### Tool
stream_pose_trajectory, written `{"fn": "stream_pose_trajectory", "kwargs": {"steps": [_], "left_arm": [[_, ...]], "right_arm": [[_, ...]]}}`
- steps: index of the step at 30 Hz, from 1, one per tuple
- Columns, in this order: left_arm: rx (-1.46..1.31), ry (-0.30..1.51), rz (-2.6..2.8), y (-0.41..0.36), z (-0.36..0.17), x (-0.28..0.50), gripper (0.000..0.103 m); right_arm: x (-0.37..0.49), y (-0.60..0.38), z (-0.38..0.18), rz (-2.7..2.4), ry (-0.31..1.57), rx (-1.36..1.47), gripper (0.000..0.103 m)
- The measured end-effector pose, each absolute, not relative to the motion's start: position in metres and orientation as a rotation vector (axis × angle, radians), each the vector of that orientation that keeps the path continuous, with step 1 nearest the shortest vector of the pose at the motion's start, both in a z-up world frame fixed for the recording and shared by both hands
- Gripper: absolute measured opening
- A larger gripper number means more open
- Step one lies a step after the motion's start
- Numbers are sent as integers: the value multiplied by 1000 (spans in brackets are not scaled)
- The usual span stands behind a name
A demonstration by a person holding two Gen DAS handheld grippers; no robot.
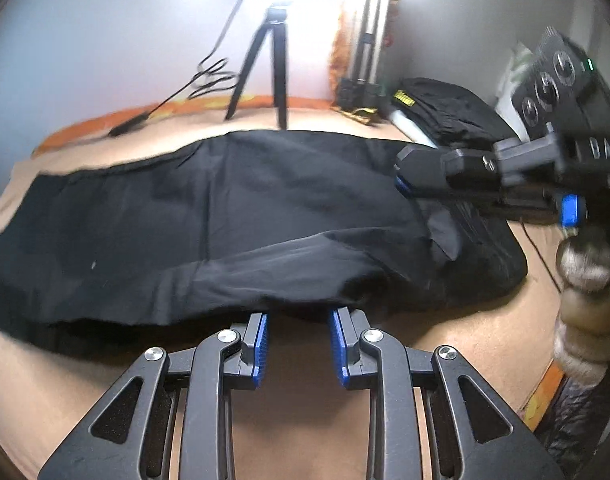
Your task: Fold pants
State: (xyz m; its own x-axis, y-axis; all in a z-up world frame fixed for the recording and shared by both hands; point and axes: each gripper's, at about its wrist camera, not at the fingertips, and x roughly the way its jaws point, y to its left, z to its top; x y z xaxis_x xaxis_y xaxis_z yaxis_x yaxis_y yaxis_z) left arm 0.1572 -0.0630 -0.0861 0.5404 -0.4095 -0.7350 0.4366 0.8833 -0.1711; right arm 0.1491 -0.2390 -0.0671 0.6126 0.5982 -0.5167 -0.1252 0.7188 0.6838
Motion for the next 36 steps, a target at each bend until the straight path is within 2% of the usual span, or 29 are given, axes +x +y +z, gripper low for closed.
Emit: {"fn": "stream_pose_trajectory", "kwargs": {"steps": [2,5,10,18,26,36], "left_arm": [[6,881,-519,-65,-89,161,24],[-87,896,-555,-61,-90,166,24],[-75,912,-608,-72,-100,164,24],[-117,875,-574,-60,-86,175,24],[-229,895,-515,-24,-82,203,24],[-230,923,-494,-20,-86,208,24]], "right_arm": [[147,-240,-62,435,808,612,6],[146,-246,-64,390,832,552,31],[145,-260,-81,250,893,406,31],[151,-286,-115,163,992,424,32],[122,-247,-82,290,851,135,45],[110,-157,-99,362,794,-328,63]]}}
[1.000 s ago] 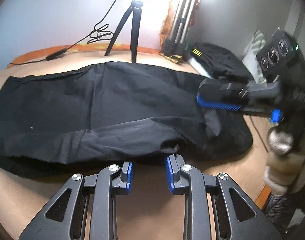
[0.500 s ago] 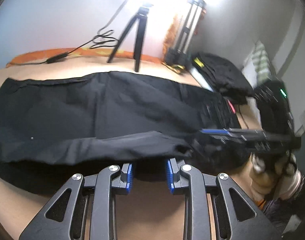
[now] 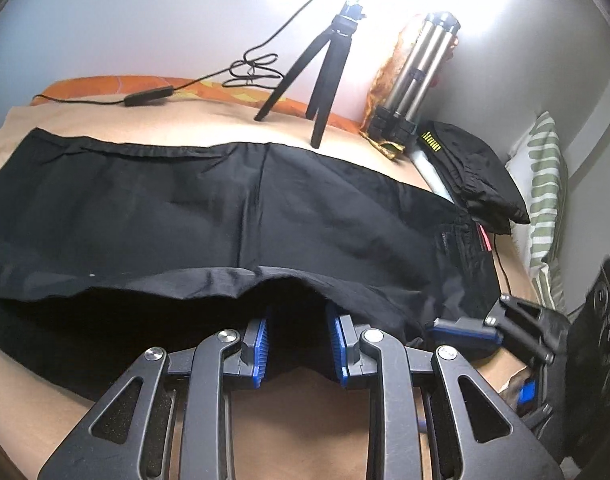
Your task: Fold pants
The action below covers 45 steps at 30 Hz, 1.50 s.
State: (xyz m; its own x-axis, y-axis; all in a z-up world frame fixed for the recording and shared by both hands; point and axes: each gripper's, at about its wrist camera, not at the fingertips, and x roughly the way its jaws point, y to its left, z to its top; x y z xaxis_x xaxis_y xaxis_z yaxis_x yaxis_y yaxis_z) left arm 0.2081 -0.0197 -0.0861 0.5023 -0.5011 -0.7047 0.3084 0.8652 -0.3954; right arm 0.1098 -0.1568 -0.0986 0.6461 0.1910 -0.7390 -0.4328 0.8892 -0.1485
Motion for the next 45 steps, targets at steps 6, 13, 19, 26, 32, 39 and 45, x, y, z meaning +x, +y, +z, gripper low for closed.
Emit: {"fn": "stream_pose_trajectory", "kwargs": {"steps": [6,13,19,26,32,39,45], "left_arm": [[-202,915,-441,17,-82,191,24],[-288,908,-141,133,-88,165,24],[-356,843,29,211,-83,143,24],[-451,810,50,244,-95,150,24],[-469,819,55,257,-102,176,27],[-493,796,71,270,-102,204,50],[-452,838,65,261,-113,231,50]], "right_arm": [[126,-138,-120,281,826,-478,19],[125,-154,-114,365,922,-423,13],[118,-156,-114,392,1001,-351,29],[129,-150,-79,470,940,-203,35],[162,-109,-70,486,903,-287,37],[183,-72,-111,579,963,-384,37],[191,-76,-133,565,1040,-419,26]]}}
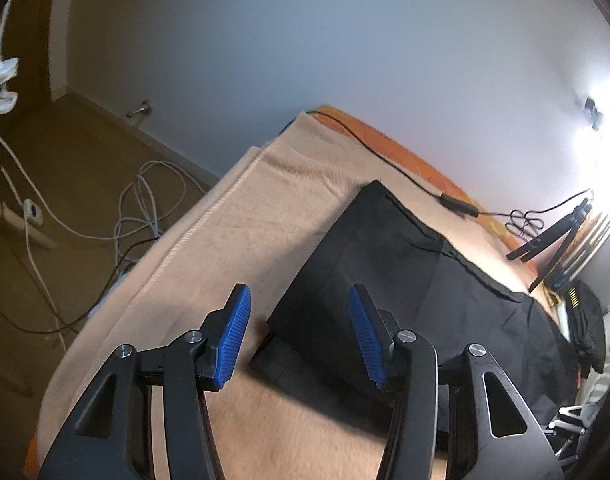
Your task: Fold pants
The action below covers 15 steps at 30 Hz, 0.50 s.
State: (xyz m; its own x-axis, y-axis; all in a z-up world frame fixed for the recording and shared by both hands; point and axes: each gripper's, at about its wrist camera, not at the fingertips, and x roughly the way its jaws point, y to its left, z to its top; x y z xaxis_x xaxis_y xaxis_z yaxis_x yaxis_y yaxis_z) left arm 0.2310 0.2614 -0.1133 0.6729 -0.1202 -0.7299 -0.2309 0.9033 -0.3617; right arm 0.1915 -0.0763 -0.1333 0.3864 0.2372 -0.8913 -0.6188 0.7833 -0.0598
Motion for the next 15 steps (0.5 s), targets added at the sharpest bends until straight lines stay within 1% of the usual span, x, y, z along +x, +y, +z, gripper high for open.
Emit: {"fn": "stream_pose_trajectory", "kwargs": {"steps": [4,6,7,9,10,12,14,15], "left_arm": [[-466,854,75,268,-121,239,50],[-474,853,71,271,-122,239,50],[-475,854,67,271,-122,239,50],[-466,853,68,271,-122,238,49],[-464,851,68,270,-121,239,46],[-461,850,59,269,-120,239,24],[-441,849,56,265,-118,239,17],[-424,850,58,263,-117,239,10]], "right_arm": [[192,-82,-132,565,1055,-400,26],[190,-79,-126,563,1034,-418,30],[188,-77,-123,559,1016,-437,32],[183,-71,-119,559,984,-453,42],[182,-70,-119,566,977,-452,44],[179,-61,-118,583,957,-463,49],[178,-50,-120,592,937,-506,52],[176,-43,-122,596,923,-542,53]]}}
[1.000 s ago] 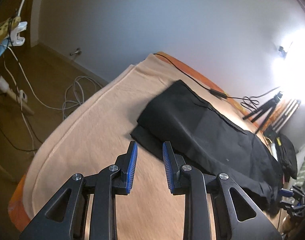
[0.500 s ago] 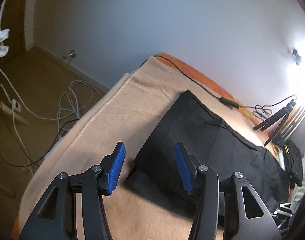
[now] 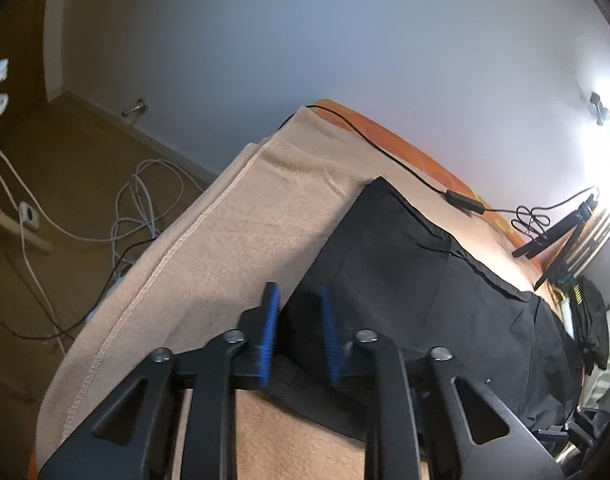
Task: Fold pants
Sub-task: 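Pinch the folded edge with the left tool while the right tool pinches the hem, then open both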
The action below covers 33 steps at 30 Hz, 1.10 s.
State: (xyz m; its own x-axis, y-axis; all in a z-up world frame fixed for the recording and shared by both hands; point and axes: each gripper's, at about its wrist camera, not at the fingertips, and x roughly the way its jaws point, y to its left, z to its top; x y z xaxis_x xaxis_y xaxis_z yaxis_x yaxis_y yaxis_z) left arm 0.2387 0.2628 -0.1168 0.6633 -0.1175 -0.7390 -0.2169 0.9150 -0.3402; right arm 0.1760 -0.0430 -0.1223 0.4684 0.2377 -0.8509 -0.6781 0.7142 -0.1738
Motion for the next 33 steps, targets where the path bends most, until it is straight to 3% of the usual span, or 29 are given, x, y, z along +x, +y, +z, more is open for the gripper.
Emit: {"fn": "stream_pose_trajectory", "kwargs": {"steps": [4,5,6,9,11,17,21,23,25,27,33], "left_arm": [[-366,864,58,253,-112,241,4],[-351,866,61,251,-110,241,4],[-340,868,67,249,-109,241,4],[-314,871,92,248,-106,240,4],[-308,865,95,248,-103,238,4],[-299,860,94,247,-97,226,7],[-317,864,102,251,-101,222,43],[-330,867,109,253,-103,220,43],[-353,858,98,255,-104,215,43],[-372,854,88,256,-106,207,43],[-461,826,66,261,-111,180,43]], "right_arm": [[177,-32,-132,584,915,-625,50],[178,-30,-135,573,921,-641,41],[180,-31,-138,559,931,-656,26],[186,-42,-135,554,941,-623,7],[191,-53,-129,559,953,-572,1],[190,-70,-128,564,981,-573,0],[198,-72,-130,550,996,-537,0],[199,-69,-132,577,992,-558,0],[195,-63,-129,598,993,-571,9],[192,-57,-119,628,967,-563,31],[211,-22,-96,655,895,-515,32]]}}
